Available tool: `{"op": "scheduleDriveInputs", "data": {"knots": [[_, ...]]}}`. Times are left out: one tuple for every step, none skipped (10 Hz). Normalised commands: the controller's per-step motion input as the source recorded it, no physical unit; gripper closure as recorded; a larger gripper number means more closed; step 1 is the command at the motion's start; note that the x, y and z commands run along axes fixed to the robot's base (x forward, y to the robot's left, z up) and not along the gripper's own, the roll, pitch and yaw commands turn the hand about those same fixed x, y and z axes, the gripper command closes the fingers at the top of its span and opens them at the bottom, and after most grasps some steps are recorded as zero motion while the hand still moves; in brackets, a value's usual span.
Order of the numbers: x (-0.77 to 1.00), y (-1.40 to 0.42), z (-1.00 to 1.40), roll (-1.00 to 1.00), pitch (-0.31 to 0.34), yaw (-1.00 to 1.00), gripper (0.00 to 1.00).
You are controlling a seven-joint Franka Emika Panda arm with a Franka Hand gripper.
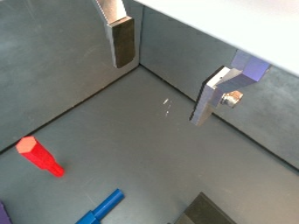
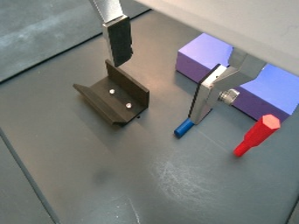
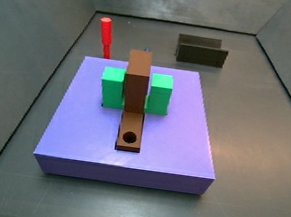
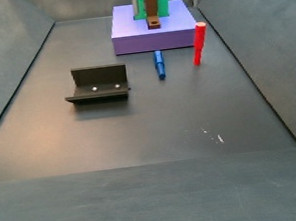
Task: Pick up the blue object. Move up. Place the blue object on the fixture. Regrasp the blue object. Move to above the board. Insert the blue object.
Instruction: Pick up the blue object.
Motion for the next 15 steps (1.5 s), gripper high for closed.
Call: {"op": "scheduleDriveInputs", "data": {"knots": [[0.0, -0.04, -0.09, 0.0, 0.0, 0.0, 0.0], [0.2, -0.65, -0.47, 0.17, 0.0, -0.02, 0.0], [0.61, -0.79, -0.45, 0.13, 0.051, 0.0, 0.0], [0.76, -0.73, -0.41, 0.02, 0.054, 0.0, 0.0], [0.78, -0.73, -0.45, 0.0, 0.034, 0.0, 0.0], [0.71, -0.72, -0.5, 0.0, 0.004, -0.01, 0.0], [0.59, -0.68, -0.64, -0.02, 0.0, 0.0, 0.0], [0.43, -0.66, -0.67, -0.04, -0.009, 0.0, 0.0], [0.36, -0.57, -0.65, -0.07, -0.031, 0.0, 0.0], [0.23, -0.27, -0.54, -0.15, -0.06, 0.0, 0.0], [0.13, -0.11, -0.38, -0.17, -0.017, 0.0, 0.0], [0.0, 0.0, -0.27, -0.15, -0.033, 0.0, 0.0], [0.0, 0.0, -0.06, 0.0, 0.0, 0.0, 0.0], [0.0, -0.1, -0.1, -0.03, -0.004, 0.0, 0.0], [0.0, -0.26, -0.31, 0.0, -0.157, 0.0, 0.0]]}}
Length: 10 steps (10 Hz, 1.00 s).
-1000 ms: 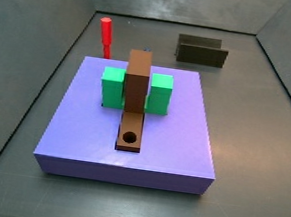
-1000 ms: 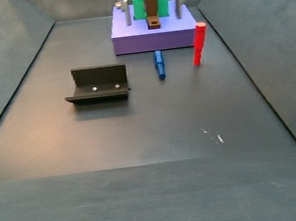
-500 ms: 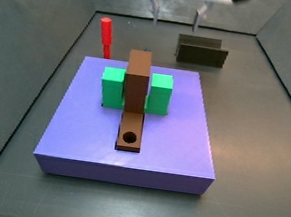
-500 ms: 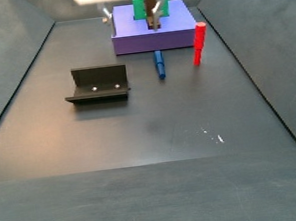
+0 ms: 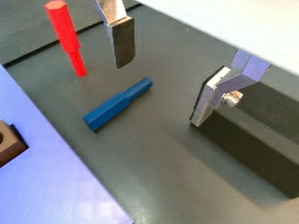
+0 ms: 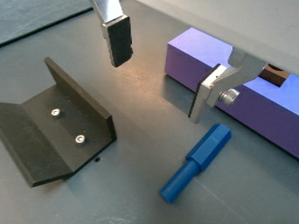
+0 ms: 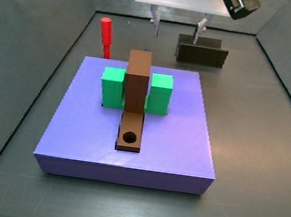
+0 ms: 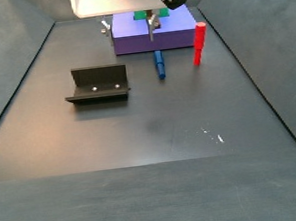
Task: Pick up the blue object. Move up. Place the blue object on the fixture. Regrasp the blue object. Move to above the board. Insert the blue object.
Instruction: Pick up the blue object.
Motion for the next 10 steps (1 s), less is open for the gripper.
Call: {"op": "scheduleDriveInputs", "data": {"knots": [[0.0, -0.29, -0.28, 0.01, -0.15, 0.0, 0.0], [0.0, -0.22, -0.23, 0.01, -0.111, 0.0, 0.0], [0.0, -0.19, -0.15, 0.04, -0.076, 0.0, 0.0], [0.0, -0.19, -0.13, 0.08, -0.073, 0.0, 0.0], [-0.2, -0.35, -0.05, 0.19, -0.093, 0.02, 0.0], [-0.27, -0.33, -0.01, 0.27, -0.101, 0.01, 0.0], [-0.24, -0.31, 0.0, 0.35, -0.074, 0.0, 0.0], [-0.05, -0.19, 0.0, 0.27, -0.044, 0.03, 0.0], [0.0, -0.13, -0.07, 0.16, 0.0, 0.0, 0.0], [-0.16, -0.04, -0.12, 0.15, 0.0, 0.0, 0.0]]}}
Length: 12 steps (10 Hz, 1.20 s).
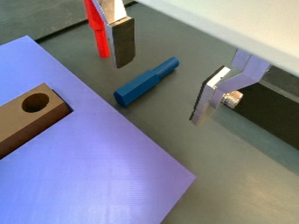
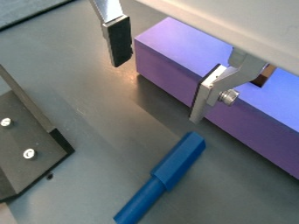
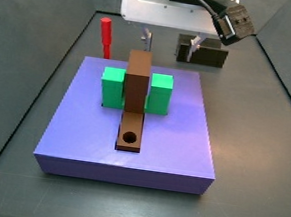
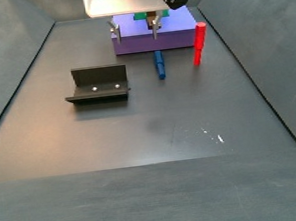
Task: Pick up the blue object. Move up. Place the blue object on the fixture. Regrasp the blue object. Move to above the board. Insert the blue object.
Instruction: Pick up the blue object.
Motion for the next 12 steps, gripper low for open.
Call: {"op": "scheduleDriveInputs", "data": {"knots": [[-0.29, 0.0, -0.17, 0.15, -0.037, 0.0, 0.0], [-0.47, 0.0, -0.19, 0.17, -0.09, 0.0, 0.0], [-0.59, 0.0, -0.2, 0.18, -0.141, 0.0, 0.0], [-0.39, -0.06, -0.16, 0.15, -0.211, 0.0, 0.0], [-0.02, -0.04, -0.15, 0.18, -0.2, 0.0, 0.0], [0.0, -0.01, -0.12, 0.17, -0.216, 0.01, 0.0], [0.01, -0.02, -0.01, 0.19, -0.167, 0.05, 0.0], [0.02, -0.03, 0.0, 0.23, -0.153, 0.06, 0.0], [0.0, 0.0, -0.01, 0.27, -0.149, 0.08, 0.0], [0.0, 0.0, -0.05, 0.28, -0.161, 0.09, 0.0], [0.0, 0.0, -0.12, 0.33, -0.164, 0.11, 0.0], [0.0, 0.0, -0.15, 0.39, -0.136, 0.12, 0.0]]}}
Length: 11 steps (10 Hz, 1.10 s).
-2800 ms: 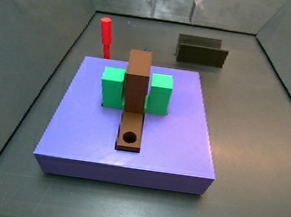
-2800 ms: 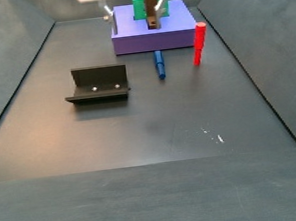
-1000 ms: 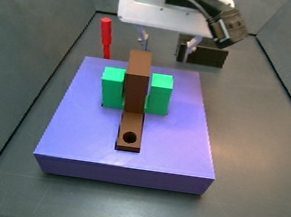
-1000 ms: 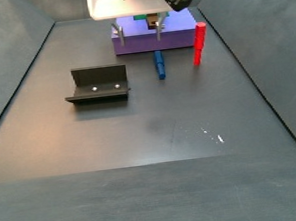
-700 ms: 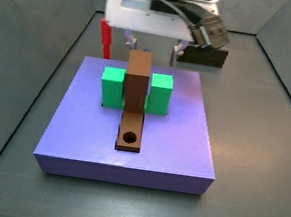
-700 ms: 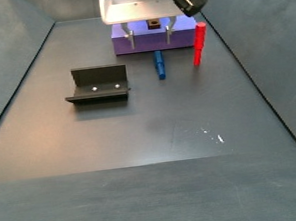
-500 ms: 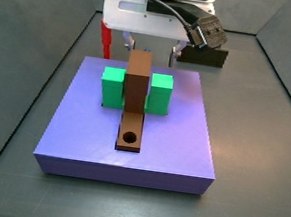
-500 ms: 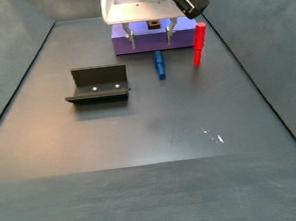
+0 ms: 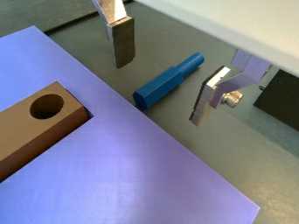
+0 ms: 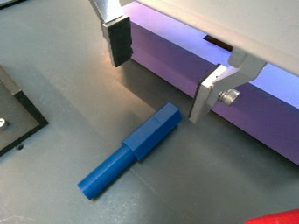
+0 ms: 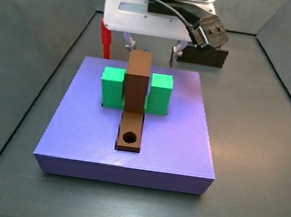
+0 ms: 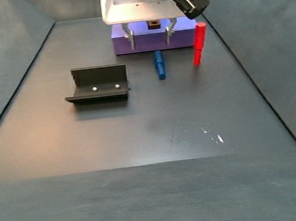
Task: Pick up the blue object. Move up. Place the blue object on the fixture. Regrasp the blue object. Move to above the board. Insert the blue object.
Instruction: Pick up the blue object.
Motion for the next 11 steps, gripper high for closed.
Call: {"op": "scheduleDriveInputs", "data": {"knots": [[0.0, 0.0, -0.27, 0.37, -0.079, 0.05, 0.0], [0.0, 0.0, -0.28, 0.38, -0.043, 0.0, 0.0], [0.0, 0.0, -0.2, 0.42, 0.0, 0.0, 0.0], [0.0, 0.0, -0.21, 0.39, 0.017, -0.08, 0.0], [0.0, 0.0, -0.16, 0.36, 0.006, -0.1, 0.0], [0.0, 0.0, -0.13, 0.36, 0.009, -0.07, 0.0], [0.0, 0.0, -0.13, 0.36, 0.0, -0.06, 0.0], [0.0, 0.0, -0.15, 0.34, 0.0, -0.06, 0.0], [0.0, 0.0, -0.11, 0.3, 0.0, -0.03, 0.0], [-0.03, 0.0, -0.11, 0.3, 0.0, 0.0, 0.0], [-0.06, 0.0, -0.04, 0.29, 0.0, -0.01, 0.0]]}}
